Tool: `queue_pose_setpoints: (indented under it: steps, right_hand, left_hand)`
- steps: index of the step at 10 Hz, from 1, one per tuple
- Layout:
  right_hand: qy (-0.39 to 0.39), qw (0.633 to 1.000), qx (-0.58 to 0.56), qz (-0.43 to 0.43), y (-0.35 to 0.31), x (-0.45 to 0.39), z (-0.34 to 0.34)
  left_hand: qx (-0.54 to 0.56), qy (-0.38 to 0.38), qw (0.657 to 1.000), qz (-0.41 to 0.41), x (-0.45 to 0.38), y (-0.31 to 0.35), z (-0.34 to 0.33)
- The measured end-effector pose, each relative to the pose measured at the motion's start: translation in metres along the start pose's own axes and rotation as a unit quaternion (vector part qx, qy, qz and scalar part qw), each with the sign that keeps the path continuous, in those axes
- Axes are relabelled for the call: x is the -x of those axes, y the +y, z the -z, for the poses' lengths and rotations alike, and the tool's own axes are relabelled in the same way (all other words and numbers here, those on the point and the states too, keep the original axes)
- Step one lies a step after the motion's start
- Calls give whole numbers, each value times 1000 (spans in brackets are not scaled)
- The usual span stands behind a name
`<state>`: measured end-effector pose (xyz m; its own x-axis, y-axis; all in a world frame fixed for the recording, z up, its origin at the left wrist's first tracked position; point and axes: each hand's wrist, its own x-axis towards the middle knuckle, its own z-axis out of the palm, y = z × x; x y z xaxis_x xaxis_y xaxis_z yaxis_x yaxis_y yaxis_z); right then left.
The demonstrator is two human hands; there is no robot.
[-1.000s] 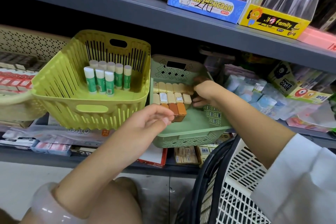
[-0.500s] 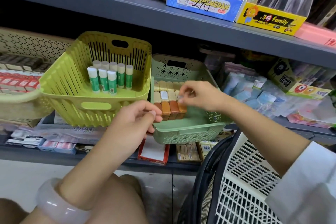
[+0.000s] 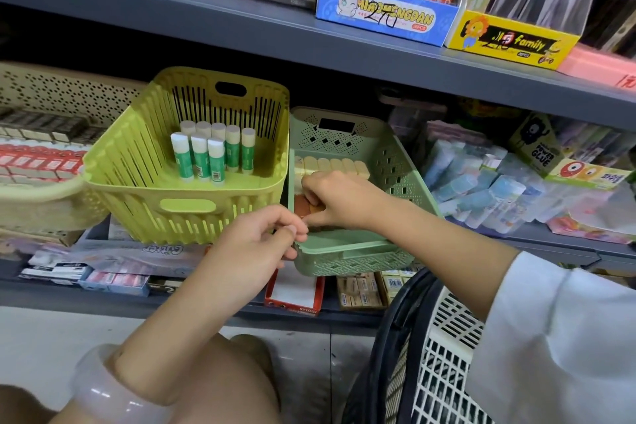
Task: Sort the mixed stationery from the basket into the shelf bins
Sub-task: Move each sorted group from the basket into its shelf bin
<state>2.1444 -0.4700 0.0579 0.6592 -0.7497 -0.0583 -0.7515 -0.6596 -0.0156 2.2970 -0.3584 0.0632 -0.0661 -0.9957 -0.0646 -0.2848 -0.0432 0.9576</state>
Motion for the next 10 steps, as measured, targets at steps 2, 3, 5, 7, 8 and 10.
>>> queue_pose_setpoints:
  steps: [2, 3, 5, 7, 8, 10]
  right_hand:
    - [-3, 997, -81, 5, 14, 9, 6]
    - [-10, 998, -55, -16, 23, 14, 6]
    - [-2, 999, -29, -27, 19, 10, -3]
    - [-11, 996, -81, -37, 30, 19, 8]
    - [-39, 995, -62, -62, 40, 25, 9]
    - [-48, 994, -65, -71, 36, 27, 9]
  left_hand:
    - [18, -5, 1000, 3, 1, 0, 1]
    - [20, -10, 1000, 0, 1, -1, 1]
    - [16, -11, 1000, -3, 2, -1, 1]
    - [14, -12, 1000, -2, 0, -2, 1]
    - [12, -12, 1000, -6, 2, -1, 1]
    - [4, -18, 1000, -10, 6, -1, 2]
